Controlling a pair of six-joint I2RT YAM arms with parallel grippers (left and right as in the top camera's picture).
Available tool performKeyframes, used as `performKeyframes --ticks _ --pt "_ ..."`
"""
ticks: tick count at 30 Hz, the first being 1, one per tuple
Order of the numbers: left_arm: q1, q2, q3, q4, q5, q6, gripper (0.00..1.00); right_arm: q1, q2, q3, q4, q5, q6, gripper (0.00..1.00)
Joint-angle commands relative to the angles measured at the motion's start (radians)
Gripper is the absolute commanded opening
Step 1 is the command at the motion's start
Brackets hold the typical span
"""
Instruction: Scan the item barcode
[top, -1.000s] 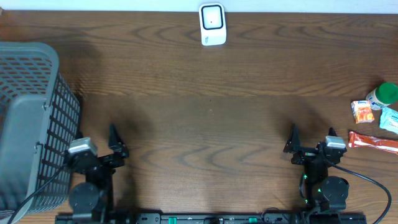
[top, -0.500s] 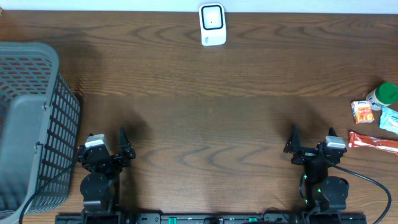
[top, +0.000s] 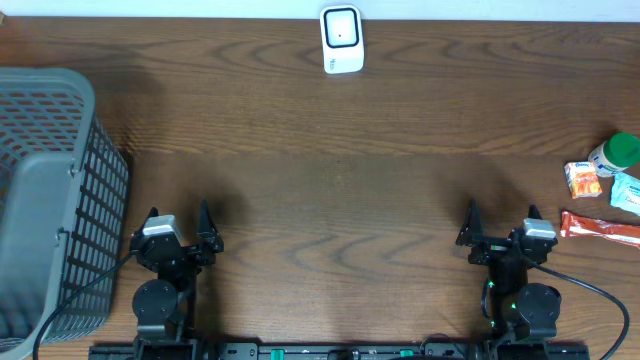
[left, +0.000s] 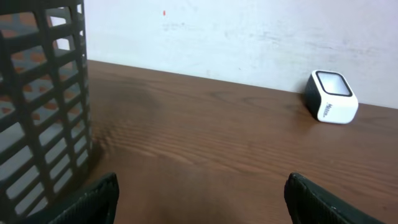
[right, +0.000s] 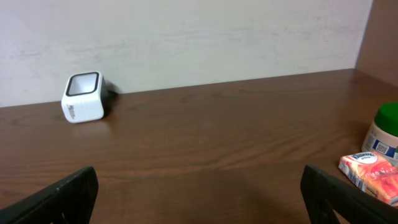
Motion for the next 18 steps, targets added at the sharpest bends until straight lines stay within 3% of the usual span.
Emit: performKeyframes --ticks 1,18 --pt "-0.005 0.005 -0.034 -0.014 0.069 -0.025 0.85 0.006 -0.005 -0.001 -0.004 0.014 -0.013 0.99" --pt "-0.005 0.204 -0.034 -0.01 0.089 -0.024 0.85 0.006 -0.005 -0.001 -0.004 0.014 -0.013 0.99"
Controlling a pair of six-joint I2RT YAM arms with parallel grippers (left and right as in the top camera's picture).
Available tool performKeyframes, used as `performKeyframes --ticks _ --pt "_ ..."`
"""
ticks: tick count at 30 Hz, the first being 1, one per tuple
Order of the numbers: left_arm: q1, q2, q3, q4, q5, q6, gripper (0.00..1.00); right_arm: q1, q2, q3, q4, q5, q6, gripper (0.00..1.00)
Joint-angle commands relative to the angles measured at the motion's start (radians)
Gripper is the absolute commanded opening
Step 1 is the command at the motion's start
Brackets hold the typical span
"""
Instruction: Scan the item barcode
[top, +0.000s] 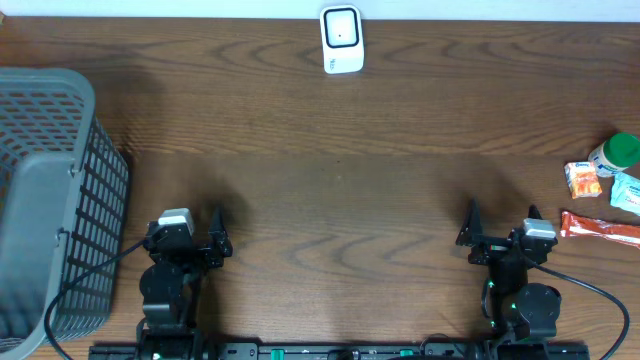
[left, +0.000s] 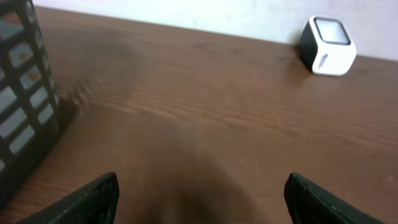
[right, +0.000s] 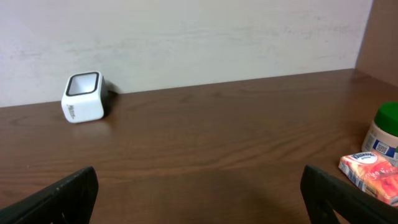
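Observation:
The white barcode scanner stands at the far edge of the table, also seen in the left wrist view and the right wrist view. The items lie at the right edge: a green-capped bottle, a small orange packet, a light blue packet and a red bar. My left gripper is open over bare wood near the front edge, nothing between its fingers. My right gripper is open too, empty, just left of the red bar.
A tall grey mesh basket fills the left side, close to the left arm; its wall shows in the left wrist view. The bottle and orange packet sit at the right of the right wrist view.
My left gripper has shifted slightly to the right and tipped downward; its camera now sees more table and less of the basket and wall. The right arm and all items are unchanged.

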Motion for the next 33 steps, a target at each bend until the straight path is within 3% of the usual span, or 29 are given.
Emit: performKeyframes --ticks 1,9,10,25,33 --pt "-0.004 0.03 -0.03 -0.014 0.011 -0.013 0.85 0.006 -0.005 -0.001 -0.003 0.014 -0.013 0.99" --pt "-0.003 0.062 -0.03 -0.015 -0.061 -0.013 0.86 0.006 -0.005 -0.001 -0.004 0.015 -0.013 0.99" --pt "-0.003 0.062 -0.03 -0.015 -0.057 -0.013 0.99 0.006 -0.005 -0.001 -0.004 0.014 -0.013 0.99" --pt "0.003 -0.185 -0.03 -0.019 -0.051 -0.013 0.98 0.006 -0.005 -0.001 -0.004 0.014 -0.013 0.99" --pt "0.004 -0.19 -0.029 -0.016 -0.051 -0.013 0.99 0.006 -0.005 -0.001 -0.003 0.015 -0.013 0.99"
